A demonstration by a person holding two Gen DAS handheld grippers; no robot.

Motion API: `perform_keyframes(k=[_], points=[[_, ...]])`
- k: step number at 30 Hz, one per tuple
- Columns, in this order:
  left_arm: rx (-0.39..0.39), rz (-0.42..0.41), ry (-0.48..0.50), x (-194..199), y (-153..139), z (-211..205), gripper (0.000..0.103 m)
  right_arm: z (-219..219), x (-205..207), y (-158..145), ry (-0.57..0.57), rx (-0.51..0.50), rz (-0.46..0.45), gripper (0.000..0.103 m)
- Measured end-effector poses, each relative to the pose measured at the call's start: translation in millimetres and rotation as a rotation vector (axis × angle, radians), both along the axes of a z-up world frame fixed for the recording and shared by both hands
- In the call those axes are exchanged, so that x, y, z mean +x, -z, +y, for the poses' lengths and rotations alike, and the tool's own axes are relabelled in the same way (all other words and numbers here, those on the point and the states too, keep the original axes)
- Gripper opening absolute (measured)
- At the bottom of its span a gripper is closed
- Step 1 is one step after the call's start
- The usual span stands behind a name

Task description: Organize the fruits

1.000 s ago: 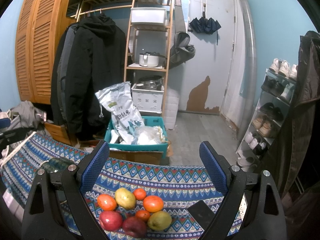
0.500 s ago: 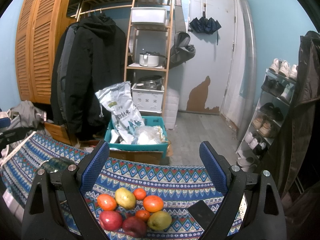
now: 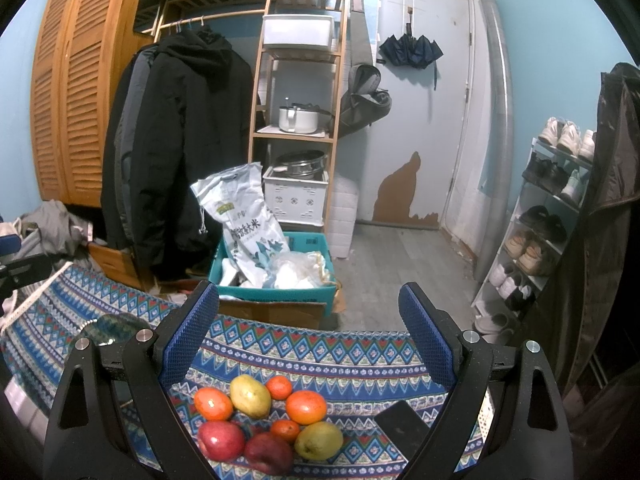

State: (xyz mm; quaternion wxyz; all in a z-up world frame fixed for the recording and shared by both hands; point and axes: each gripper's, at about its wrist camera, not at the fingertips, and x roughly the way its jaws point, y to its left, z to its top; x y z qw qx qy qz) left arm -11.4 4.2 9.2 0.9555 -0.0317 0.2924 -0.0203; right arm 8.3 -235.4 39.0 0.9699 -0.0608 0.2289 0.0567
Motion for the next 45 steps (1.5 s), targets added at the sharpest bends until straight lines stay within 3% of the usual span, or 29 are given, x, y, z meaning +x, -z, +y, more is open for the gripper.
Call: perform_keyframes(k=[28, 36, 45], points=[[0.016, 0.038, 0.005, 9.2, 12.0, -7.5, 0.102, -9.5, 4.3, 9.2, 0.019, -0.026, 0.035, 0.09], [0.031, 0.134, 0.045, 29.8, 42.5, -18.8, 0.102, -11.7, 17.4, 32.0, 0.04, -0.04, 0.118, 0.09], [0.057, 0.187, 0.066, 41.8, 73.9, -34.4, 0.102, -19.7, 32.2, 69.1, 0.057, -0.016, 0.255, 0.09]])
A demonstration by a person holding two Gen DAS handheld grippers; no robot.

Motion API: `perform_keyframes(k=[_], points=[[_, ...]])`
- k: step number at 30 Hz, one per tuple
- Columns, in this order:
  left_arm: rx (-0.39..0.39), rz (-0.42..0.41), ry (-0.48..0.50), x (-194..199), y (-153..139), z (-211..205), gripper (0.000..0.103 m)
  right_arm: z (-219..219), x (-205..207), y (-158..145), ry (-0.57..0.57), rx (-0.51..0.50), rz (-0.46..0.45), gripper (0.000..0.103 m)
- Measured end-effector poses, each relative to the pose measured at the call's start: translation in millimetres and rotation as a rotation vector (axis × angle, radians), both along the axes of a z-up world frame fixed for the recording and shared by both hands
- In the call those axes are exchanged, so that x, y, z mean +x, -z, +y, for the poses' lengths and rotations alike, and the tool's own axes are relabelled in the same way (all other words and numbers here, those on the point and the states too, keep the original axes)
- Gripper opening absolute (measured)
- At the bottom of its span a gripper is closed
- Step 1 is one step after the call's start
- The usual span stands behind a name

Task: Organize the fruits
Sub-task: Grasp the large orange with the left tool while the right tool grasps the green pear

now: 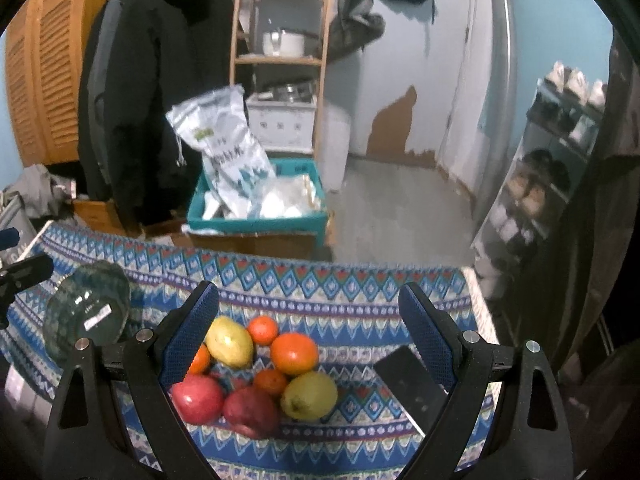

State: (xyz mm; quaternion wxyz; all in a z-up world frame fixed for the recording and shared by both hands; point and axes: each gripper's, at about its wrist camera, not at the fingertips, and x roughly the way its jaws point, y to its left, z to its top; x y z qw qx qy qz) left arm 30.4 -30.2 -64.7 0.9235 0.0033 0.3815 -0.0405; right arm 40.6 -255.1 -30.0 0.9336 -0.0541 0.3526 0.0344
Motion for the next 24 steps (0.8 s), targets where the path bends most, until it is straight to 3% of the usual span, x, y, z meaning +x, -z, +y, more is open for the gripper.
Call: perform_keyframes(k=[24], points=[[0.012, 0.316, 0.068, 55.8, 126.0, -41.2, 0.101, -37.0, 41.9, 148.0, 0.088, 0.058, 0.436, 0.09]])
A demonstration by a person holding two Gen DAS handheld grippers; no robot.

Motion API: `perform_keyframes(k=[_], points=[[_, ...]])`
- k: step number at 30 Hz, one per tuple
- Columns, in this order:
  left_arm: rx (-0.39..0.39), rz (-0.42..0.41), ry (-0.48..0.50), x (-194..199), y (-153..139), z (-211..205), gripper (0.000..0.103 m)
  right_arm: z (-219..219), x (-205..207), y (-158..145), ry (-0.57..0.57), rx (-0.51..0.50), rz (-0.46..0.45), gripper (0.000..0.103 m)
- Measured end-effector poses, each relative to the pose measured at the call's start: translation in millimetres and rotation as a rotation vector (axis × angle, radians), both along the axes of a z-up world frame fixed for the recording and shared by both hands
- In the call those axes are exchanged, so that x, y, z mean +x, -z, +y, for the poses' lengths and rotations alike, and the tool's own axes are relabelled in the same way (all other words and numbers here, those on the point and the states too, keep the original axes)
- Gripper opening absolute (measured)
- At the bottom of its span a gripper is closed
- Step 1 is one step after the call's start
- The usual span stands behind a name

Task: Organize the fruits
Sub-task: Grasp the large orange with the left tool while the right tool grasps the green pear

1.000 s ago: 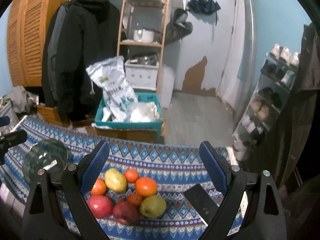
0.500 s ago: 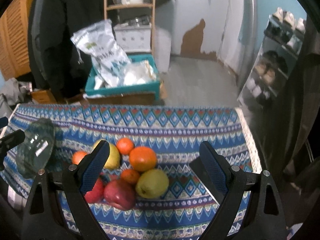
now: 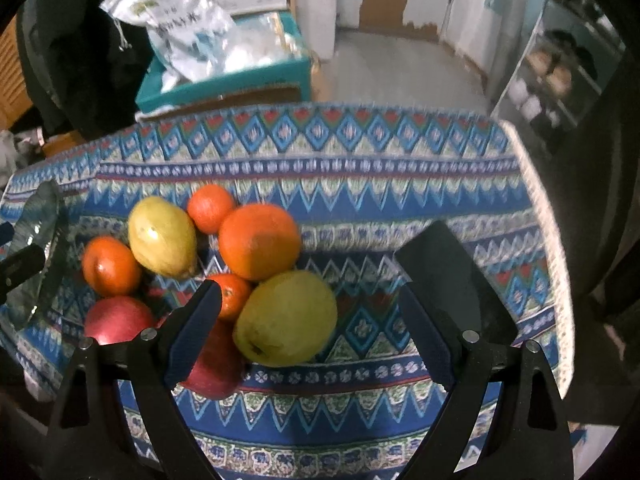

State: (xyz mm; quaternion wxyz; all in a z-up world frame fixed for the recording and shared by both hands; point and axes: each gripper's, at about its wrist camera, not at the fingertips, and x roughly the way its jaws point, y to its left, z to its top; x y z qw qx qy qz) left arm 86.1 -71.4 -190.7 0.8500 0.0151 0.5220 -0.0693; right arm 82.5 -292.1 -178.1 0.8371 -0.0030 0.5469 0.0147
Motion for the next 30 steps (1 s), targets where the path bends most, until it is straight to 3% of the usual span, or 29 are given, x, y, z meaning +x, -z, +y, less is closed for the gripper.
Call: perform_keyframes(k=[10, 20, 24, 30], points=[[-0.027, 0.077, -0.003, 19.7, 30.1, -0.3, 0.101, -2.8, 7.6, 34.1, 0.028, 0.079, 0.105, 0.085], [-0.022, 0.143, 0.028, 29.5, 54.8, -6.7, 0.098, 4.3, 14.1, 60.1, 0.015, 0.099, 0.167, 0.084], [-0.055, 0.163, 0.035, 32.7, 63.3, -8.9, 0.098, -0.3, 16.4, 69.2, 0.025, 0.138, 0.181, 0.082], [-0.089, 0.209, 0.048, 36.1, 77.8, -13.0, 0.094, -7.8, 12.9, 76.8, 0.03, 0.187, 0.21, 0.068]])
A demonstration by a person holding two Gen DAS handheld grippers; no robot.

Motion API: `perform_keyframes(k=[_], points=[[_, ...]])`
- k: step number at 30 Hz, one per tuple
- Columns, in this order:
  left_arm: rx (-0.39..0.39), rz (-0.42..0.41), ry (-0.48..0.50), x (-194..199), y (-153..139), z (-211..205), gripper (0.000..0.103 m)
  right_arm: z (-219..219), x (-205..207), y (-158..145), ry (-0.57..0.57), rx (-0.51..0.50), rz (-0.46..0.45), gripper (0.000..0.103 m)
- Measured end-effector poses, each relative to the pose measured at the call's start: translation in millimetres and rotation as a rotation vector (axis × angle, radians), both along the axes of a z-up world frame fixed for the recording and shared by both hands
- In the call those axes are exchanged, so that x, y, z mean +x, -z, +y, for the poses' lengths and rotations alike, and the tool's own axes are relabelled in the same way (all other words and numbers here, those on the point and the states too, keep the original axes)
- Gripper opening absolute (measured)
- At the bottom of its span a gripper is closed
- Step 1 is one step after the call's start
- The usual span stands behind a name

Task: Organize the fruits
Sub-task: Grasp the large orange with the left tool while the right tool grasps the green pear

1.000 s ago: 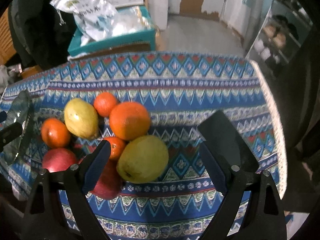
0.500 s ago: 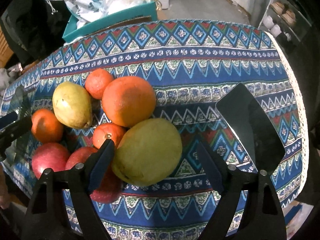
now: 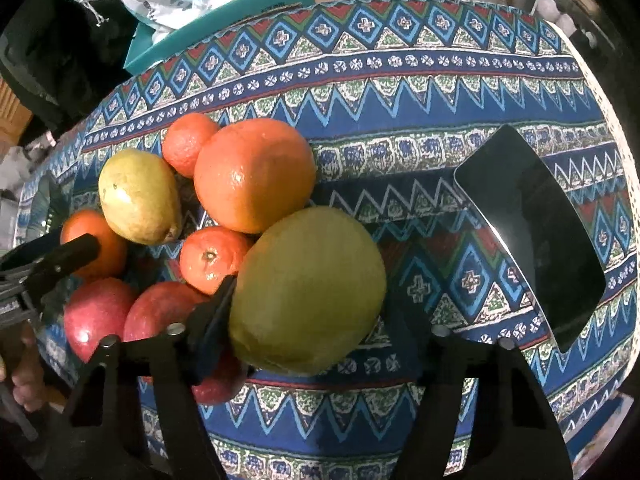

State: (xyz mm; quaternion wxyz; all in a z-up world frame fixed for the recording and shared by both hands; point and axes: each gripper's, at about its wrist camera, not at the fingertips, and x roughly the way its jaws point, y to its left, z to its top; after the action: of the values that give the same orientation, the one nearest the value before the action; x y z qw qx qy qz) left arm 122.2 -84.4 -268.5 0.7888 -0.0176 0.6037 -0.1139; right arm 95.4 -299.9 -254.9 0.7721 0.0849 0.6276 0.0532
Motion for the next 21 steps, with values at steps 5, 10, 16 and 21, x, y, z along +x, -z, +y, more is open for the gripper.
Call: perform_keyframes(k=[5, 10, 16, 21], points=[[0.024, -0.001, 0.038, -0.2, 7.0, -11.4, 0.086, 1.2, 2.8, 1.7, -0.024, -0.003, -0.017, 0.068], [0.005, -0.001, 0.07, -0.5, 8.4, -18.0, 0.067, 6.7, 4.4, -4.8, -0.053, -0.022, -0.039, 0.068], [0.006, -0.012, 0.063, -1.9, 6.5, -18.0, 0.066, 11.5, 0.0, -8.1, -0.083, -0.11, -0.084, 0.068], [0.021, -0.053, 0.053, -6.9, -3.2, -14.6, 0.065, 8.4, -0.6, -10.5, -0.067, -0.141, -0.103, 0.068]])
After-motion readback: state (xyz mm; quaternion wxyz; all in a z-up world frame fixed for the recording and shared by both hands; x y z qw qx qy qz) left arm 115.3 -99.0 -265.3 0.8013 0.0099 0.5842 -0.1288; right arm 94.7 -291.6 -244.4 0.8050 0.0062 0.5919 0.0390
